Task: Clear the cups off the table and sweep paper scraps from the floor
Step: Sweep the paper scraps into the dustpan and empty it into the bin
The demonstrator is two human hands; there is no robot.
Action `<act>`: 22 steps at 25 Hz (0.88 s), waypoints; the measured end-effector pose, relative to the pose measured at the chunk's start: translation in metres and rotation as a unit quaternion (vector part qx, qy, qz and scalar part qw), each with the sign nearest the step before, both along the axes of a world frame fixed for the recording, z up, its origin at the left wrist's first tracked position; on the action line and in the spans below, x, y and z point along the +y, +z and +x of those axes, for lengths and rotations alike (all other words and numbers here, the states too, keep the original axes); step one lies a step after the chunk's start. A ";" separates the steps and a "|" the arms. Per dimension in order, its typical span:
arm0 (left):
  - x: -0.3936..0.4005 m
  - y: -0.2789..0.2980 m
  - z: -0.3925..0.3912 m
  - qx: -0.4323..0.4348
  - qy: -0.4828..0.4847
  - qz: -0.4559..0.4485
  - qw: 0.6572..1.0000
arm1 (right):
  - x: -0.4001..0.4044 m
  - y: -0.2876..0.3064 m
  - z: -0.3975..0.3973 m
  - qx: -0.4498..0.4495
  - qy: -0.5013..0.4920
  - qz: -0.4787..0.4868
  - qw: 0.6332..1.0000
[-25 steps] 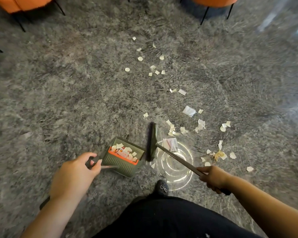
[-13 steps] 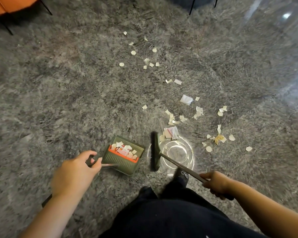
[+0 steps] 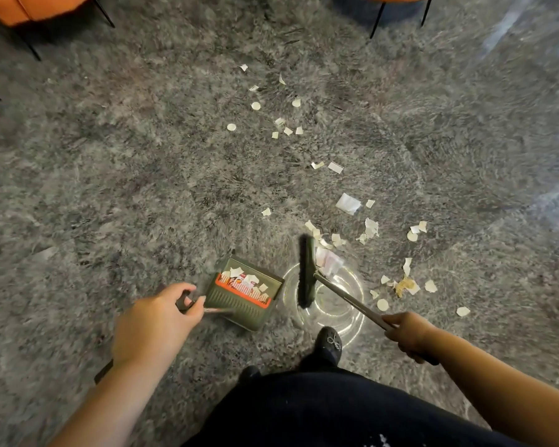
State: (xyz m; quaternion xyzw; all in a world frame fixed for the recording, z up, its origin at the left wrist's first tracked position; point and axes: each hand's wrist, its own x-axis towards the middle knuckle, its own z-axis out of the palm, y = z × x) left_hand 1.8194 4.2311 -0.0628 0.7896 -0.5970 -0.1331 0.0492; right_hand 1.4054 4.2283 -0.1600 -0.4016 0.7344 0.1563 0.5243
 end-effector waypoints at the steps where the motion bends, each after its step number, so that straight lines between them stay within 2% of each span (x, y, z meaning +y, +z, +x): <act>1: -0.006 0.001 -0.010 0.006 0.000 -0.007 1.000 | -0.012 0.000 -0.011 0.004 0.007 -0.002 1.000; 9: -0.046 -0.001 -0.085 0.020 -0.014 -0.009 1.000 | -0.097 -0.003 -0.088 0.014 0.016 -0.018 1.000; 15: -0.062 -0.001 -0.109 0.016 0.025 0.000 1.000 | -0.128 0.000 -0.116 0.031 0.029 -0.035 0.998; 22: -0.074 0.005 -0.101 0.005 0.052 0.006 0.999 | -0.133 0.006 -0.105 -0.062 -0.063 -0.058 0.994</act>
